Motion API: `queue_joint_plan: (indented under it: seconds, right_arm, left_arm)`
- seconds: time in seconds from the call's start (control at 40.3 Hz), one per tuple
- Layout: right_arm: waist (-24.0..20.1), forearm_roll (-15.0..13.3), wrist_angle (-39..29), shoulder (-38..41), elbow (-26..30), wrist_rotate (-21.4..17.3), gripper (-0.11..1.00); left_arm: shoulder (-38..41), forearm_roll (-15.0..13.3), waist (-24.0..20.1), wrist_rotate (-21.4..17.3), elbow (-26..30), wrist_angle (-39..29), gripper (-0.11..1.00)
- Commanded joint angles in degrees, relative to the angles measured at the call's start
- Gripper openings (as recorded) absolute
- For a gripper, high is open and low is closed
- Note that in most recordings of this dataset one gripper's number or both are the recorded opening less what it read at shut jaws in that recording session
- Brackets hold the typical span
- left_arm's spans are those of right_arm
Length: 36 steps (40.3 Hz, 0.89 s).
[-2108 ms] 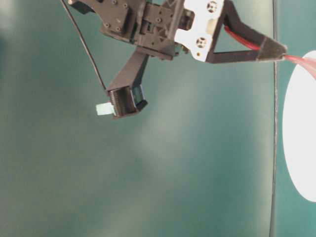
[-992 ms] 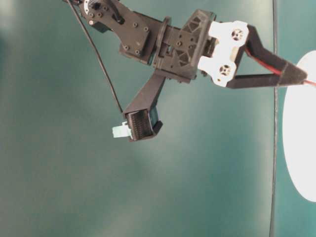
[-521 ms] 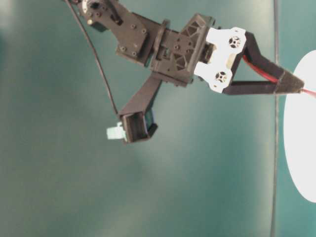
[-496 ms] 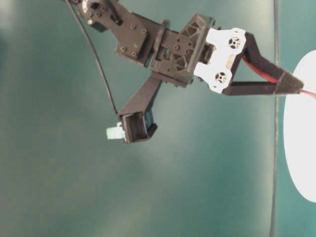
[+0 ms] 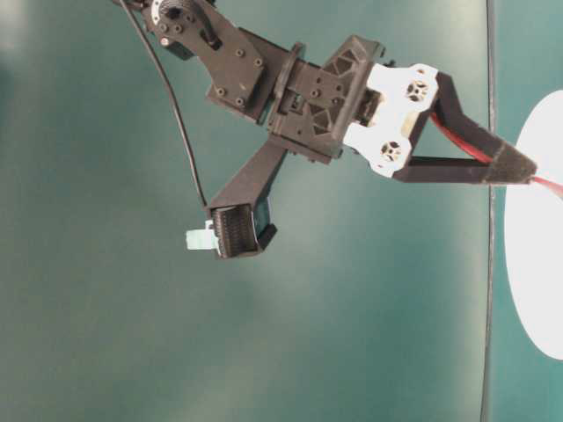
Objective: Scoop the yellow hexagonal prism block from the bowl with a spoon using the right arm.
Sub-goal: 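Raise the spoon back up out of the bowl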
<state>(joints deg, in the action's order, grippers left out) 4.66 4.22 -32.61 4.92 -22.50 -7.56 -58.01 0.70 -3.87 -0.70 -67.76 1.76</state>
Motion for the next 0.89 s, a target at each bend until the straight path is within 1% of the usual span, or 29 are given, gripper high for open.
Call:
queue_joint_plan:
  seconds: [0.0, 0.298, 0.645, 0.868]
  right_arm:
    - [-0.2, -0.2, 1.1, -0.4, 1.3, 0.1, 0.23]
    - [-0.2, -0.2, 3.6, -0.4, 1.7, -0.1, 0.23]
    - [-0.2, -0.2, 3.1, -1.1, 4.0, 0.0, 0.23]
    - [-0.2, -0.4, 3.0, -3.7, 4.4, 0.0, 0.23]
  left_arm:
    - [0.4, 0.2, -0.2, 0.1, 1.5, 0.2, 0.01]
    - [0.4, 0.2, -0.2, 0.1, 1.6, 0.2, 0.01]
    - [0.4, 0.2, -0.2, 0.1, 1.5, 0.2, 0.01]
    - [0.4, 0.2, -0.2, 0.1, 1.6, 0.2, 0.01]
